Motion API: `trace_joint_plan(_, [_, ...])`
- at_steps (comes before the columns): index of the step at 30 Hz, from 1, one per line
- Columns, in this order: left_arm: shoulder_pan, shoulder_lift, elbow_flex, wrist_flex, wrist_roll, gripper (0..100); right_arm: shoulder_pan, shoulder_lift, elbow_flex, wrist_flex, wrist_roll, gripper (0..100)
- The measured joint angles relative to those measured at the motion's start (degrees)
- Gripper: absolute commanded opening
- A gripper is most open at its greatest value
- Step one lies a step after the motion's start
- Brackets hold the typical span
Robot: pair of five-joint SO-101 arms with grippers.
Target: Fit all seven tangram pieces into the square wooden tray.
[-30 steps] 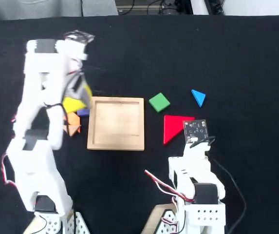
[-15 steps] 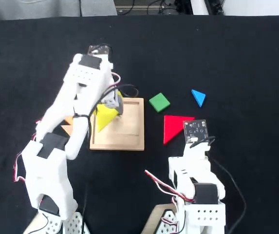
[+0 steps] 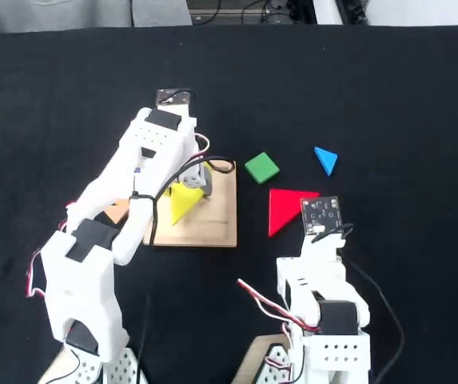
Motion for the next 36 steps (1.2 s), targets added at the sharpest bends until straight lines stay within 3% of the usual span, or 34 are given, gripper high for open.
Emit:
trace_joint_plan(6, [-0.97,0.0,1.58,-0.18,-0.44,11,0.0,0.0,0.0,0.0,0.0,1.3])
trace_joint_plan(14, [-0.97,0.0,2.81,0.0,-1.32,30,0.0,0.0,0.0,0.0,0.0,1.3])
trace_joint_plan(26, [-6.15,0.0,2.64,2.2,-1.76,30,0.0,0.0,0.0,0.0,0.0,1.3])
trace_joint_plan(31, [-5.98,0.0,0.44,4.84,-5.71,38,0.0,0.0,0.0,0.0,0.0,1.3])
trace_joint_plan(36, [-4.66,0.0,-3.16,7.47,-6.42,35,0.0,0.0,0.0,0.0,0.0,1.3])
